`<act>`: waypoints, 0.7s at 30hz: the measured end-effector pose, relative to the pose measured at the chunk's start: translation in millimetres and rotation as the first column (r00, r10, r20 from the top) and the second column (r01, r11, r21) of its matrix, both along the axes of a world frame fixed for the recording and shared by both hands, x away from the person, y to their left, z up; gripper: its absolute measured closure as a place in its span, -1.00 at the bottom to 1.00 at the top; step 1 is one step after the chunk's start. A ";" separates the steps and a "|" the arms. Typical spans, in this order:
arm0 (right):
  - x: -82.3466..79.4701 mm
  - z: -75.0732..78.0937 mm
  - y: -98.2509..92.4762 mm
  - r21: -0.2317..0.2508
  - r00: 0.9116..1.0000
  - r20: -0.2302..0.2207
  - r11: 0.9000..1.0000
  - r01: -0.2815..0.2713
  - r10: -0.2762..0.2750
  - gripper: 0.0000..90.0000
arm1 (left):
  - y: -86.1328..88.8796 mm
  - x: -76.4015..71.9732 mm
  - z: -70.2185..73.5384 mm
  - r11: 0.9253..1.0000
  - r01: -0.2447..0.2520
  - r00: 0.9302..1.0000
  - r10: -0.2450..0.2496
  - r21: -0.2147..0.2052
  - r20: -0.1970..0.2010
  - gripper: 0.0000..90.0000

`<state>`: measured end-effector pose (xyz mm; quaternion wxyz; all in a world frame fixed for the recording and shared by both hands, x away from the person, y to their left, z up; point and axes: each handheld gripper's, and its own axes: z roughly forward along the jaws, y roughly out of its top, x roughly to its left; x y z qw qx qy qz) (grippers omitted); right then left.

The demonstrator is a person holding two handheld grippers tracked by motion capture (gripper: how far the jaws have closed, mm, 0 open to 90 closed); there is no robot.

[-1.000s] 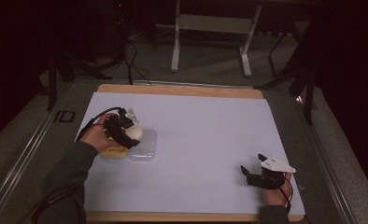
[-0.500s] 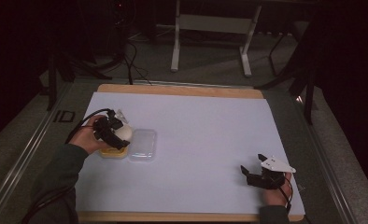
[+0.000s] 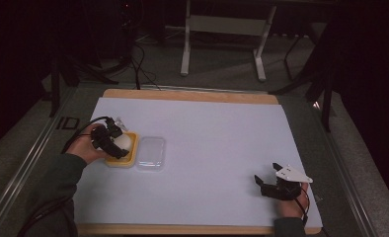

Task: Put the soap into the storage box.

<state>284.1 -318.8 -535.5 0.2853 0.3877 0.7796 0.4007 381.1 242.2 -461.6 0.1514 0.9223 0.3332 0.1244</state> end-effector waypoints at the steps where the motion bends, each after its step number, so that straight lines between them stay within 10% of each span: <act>1: 0.0 0.0 0.0 0.000 1.000 0.000 1.000 0.000 0.000 -0.67 | 0.8 0.4 -0.4 1.000 0.001 1.000 -0.001 0.004 0.000 -0.46; 21: -0.2 0.0 -0.1 0.000 1.000 0.001 1.000 -0.001 0.001 -0.67 | -0.8 6.7 -16.0 0.999 -0.006 0.999 0.008 0.044 -0.041 -0.46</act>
